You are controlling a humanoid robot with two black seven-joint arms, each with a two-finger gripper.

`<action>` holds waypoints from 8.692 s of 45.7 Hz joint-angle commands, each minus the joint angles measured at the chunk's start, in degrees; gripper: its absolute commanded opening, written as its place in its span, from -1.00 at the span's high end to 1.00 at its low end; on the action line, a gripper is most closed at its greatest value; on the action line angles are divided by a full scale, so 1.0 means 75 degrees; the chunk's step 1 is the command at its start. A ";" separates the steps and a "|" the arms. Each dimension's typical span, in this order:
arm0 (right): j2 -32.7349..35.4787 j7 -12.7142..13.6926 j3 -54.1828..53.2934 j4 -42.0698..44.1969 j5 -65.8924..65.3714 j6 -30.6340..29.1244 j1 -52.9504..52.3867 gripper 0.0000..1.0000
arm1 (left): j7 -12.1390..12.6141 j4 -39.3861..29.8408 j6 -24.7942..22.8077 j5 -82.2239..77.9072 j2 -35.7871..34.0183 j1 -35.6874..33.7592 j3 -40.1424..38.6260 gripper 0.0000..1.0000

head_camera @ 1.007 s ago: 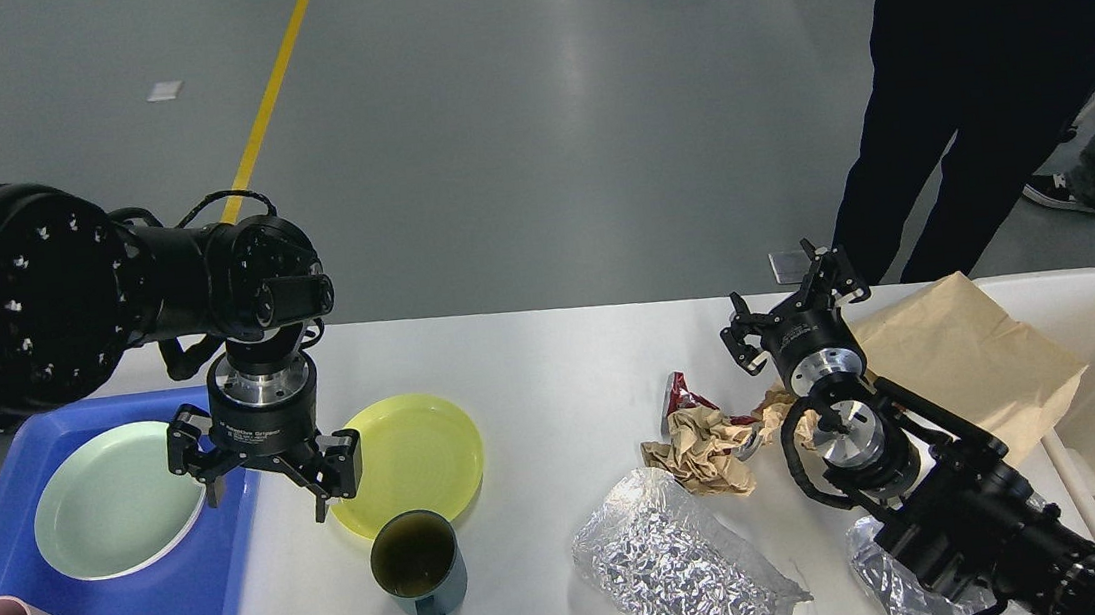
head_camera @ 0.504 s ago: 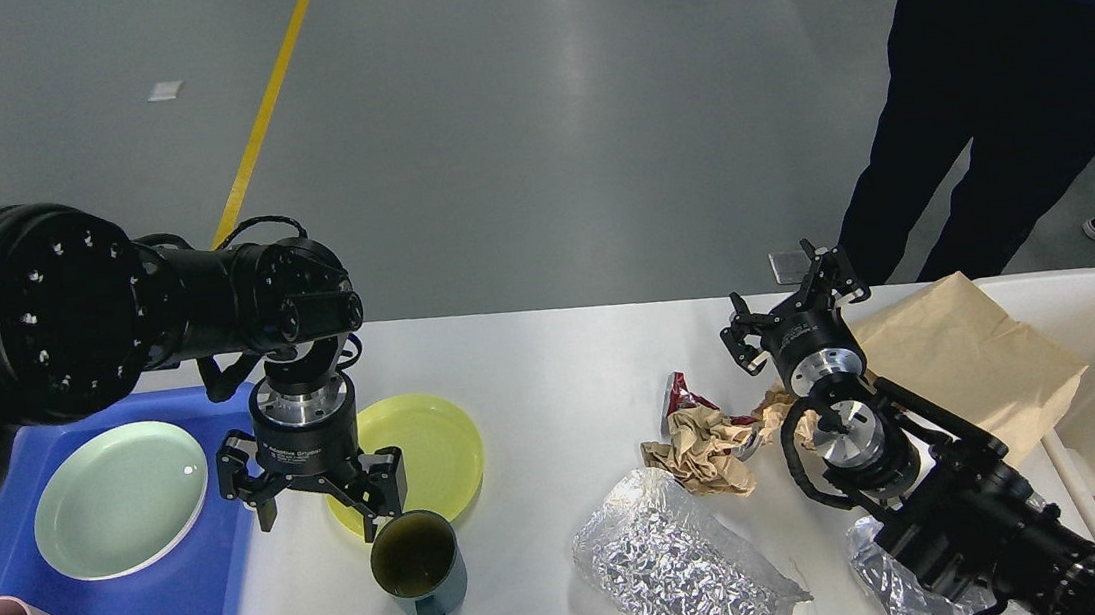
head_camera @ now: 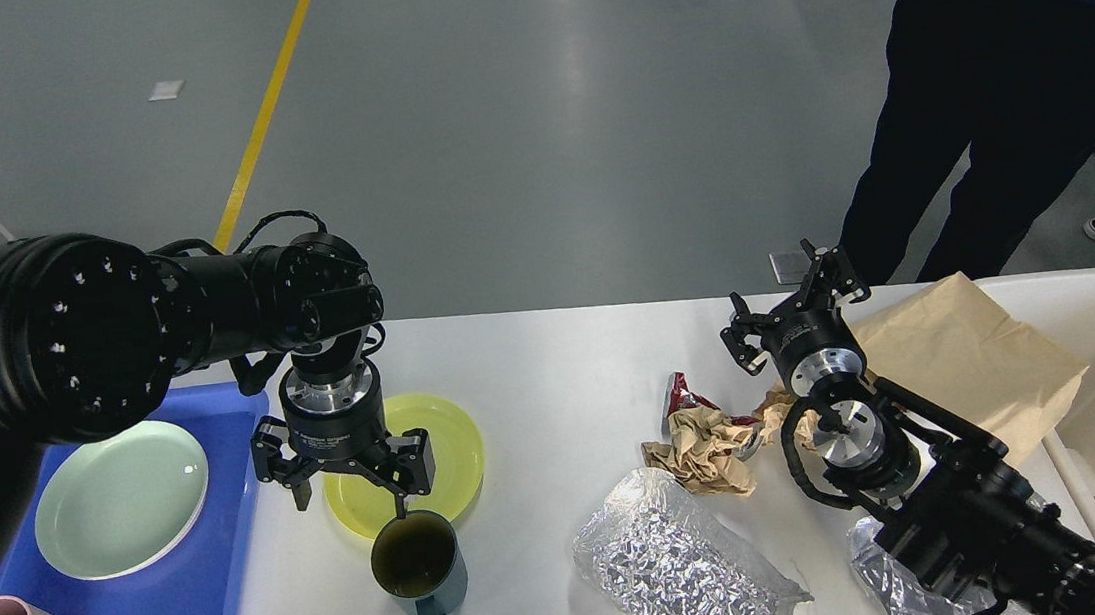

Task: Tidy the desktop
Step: 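Move the left gripper over the dark green mug and grasp it, then carry the dark green mug into the blue tray and release it, then lift the left gripper and move it toward the yellow plate, then grasp the rim of the yellow plate with the left gripper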

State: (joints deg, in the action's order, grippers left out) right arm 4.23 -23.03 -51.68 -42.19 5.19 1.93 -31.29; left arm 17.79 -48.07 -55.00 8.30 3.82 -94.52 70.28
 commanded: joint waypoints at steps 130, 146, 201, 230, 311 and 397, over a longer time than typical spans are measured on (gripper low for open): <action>0.0010 0.0000 0.0000 0.0000 0.0000 0.0000 0.0000 -1.00 | 0.0252 0.0515 0.1076 -0.0063 0.0158 0.1435 -0.0499 0.59; -0.0002 0.0000 0.0000 0.0000 0.0000 0.0000 0.0000 -1.00 | 0.0241 0.0503 0.1087 0.0019 0.0158 0.1517 -0.0605 1.00; -0.0002 0.0000 0.0000 0.0000 0.0000 0.0000 0.0000 -1.00 | 0.0135 -0.1278 0.0000 -0.0005 -0.4622 -0.0815 0.0730 1.00; -0.0002 0.0000 0.0000 0.0000 0.0000 0.0000 0.0000 -1.00 | 0.0065 0.0410 0.0000 -0.0005 -0.5350 0.1716 -0.0101 1.00; -0.0002 0.0000 0.0000 0.0000 0.0000 0.0000 0.0000 -1.00 | 0.0077 0.0457 0.0000 -0.0087 -0.4132 -0.0439 0.1410 -0.93; -0.0002 0.0000 0.0000 0.0000 0.0000 0.0000 0.0000 -1.00 | 0.0206 0.2906 0.3337 0.0007 -0.0674 0.3439 -0.0945 -0.79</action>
State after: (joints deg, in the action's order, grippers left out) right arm 4.21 -23.03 -51.68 -42.19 5.19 1.93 -31.29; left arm 19.34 -26.35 -30.83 8.34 -1.20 -68.99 64.09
